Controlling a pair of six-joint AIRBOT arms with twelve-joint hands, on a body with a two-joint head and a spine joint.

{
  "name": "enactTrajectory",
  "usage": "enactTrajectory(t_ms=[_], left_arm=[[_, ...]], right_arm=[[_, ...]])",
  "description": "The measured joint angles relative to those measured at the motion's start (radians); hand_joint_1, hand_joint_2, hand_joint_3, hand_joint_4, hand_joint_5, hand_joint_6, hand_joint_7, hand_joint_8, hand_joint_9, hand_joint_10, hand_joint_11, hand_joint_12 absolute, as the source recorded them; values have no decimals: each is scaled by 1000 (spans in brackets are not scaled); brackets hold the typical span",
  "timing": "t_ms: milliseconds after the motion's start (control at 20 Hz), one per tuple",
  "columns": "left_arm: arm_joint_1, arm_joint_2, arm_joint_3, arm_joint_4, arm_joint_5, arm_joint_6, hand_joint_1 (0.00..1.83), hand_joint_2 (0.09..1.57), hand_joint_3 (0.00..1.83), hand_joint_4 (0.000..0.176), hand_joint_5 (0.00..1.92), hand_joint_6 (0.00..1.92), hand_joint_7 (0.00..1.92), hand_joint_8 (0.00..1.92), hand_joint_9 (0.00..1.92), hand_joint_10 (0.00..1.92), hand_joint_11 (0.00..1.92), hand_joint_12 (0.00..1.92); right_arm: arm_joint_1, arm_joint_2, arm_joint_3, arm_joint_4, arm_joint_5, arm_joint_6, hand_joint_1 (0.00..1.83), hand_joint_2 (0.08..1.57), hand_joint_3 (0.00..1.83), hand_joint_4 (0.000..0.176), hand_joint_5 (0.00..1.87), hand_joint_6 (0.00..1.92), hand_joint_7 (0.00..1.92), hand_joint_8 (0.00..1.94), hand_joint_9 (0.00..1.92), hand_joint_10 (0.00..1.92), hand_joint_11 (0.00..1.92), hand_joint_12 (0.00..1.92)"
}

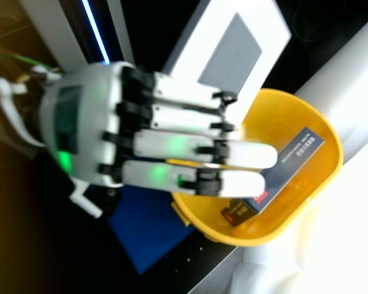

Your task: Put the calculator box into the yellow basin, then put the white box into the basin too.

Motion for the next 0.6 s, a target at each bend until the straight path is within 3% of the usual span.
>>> enactTrajectory(t_ms=[50, 100, 150, 200, 250, 300, 350, 400, 450, 500, 550, 600], left_arm=[[1, 0, 0, 8, -3, -8, 798, 1158, 0, 0, 540, 182, 407, 82, 264, 160, 0, 928], [2, 0, 0, 16, -4, -9, 808, 1142, 0, 0, 483, 164, 323, 38, 198, 159, 0, 883], [2, -1, 0, 16, -4, -9, 816, 1145, 0, 0, 479, 160, 339, 38, 213, 179, 0, 951], [2, -2, 0, 15, -6, -9, 833, 1128, 0, 0, 500, 162, 381, 45, 253, 194, 0, 1040], [2, -6, 0, 13, -8, -9, 828, 1117, 0, 0, 516, 159, 391, 40, 263, 191, 0, 1147], [2, -6, 0, 15, -8, -9, 828, 1114, 0, 0, 532, 163, 380, 32, 243, 180, 0, 1169], [2, -6, 0, 22, -7, -9, 845, 1113, 0, 0, 554, 180, 399, 20, 220, 253, 0, 1281], [2, -6, 0, 23, -8, -10, 850, 1114, 2, 0, 554, 181, 418, 24, 224, 274, 0, 1303], [2, -6, 0, 19, -9, -10, 859, 1114, 1, 0, 566, 184, 419, 20, 214, 290, 0, 1281], [4, -6, 0, 17, -13, -12, 856, 1104, 0, 0, 573, 186, 429, 23, 242, 306, 0, 1274], [10, -6, 0, 17, -19, -15, 835, 1134, 0, 0, 551, 168, 350, 4, 205, 207, 0, 1067], [13, -6, 0, 19, -19, -21, 814, 1135, 0, 0, 538, 157, 303, 8, 178, 158, 0, 860]], right_arm=[[2, -4, 3, 0, 9, -1, 1186, 1082, 0, 0, 1060, 873, 1222, 1924, 1334, 1915, 1420, 1917], [7, -10, 5, 0, 17, -2, 1332, 1128, 0, 0, 954, 922, 973, 1293, 926, 1514, 802, 1778], [13, -14, 8, 0, 22, -2, 1366, 1125, 0, 0, 788, 1195, 1067, 902, 923, 1229, 614, 1460], [15, -21, 12, 0, 25, -3, 1300, 1018, 0, 0, 675, 794, 892, 441, 807, 688, 508, 1190], [22, -24, 13, 0, 31, -3, 1230, 944, 0, 0, 539, 478, 660, 156, 517, 374, 130, 1235], [26, -27, 13, 0, 29, -3, 1204, 896, 0, 0, 531, 240, 546, 41, 401, 204, 25, 1151], [26, -29, 13, 0, 29, -2, 1113, 869, 0, 5, 457, 129, 402, 13, 254, 108, 4, 870], [26, -28, 13, 0, 30, -2, 1059, 865, 0, 41, 365, 52, 248, 3, 121, 38, 0, 328], [26, -28, 13, 0, 31, -3, 1042, 864, 0, 46, 302, 16, 157, 2, 38, 16, 0, 65], [26, -27, 13, 0, 30, -3, 1035, 853, 0, 49, 236, 2, 63, 0, 7, 2, 0, 12], [26, -27, 13, 0, 25, -2, 990, 868, 0, 60, 151, 0, 18, 0, 1, 0, 0, 2], [31, -26, 13, 0, 25, -1, 981, 877, 1, 43, 123, 0, 3, 0, 0, 0, 0, 0]])
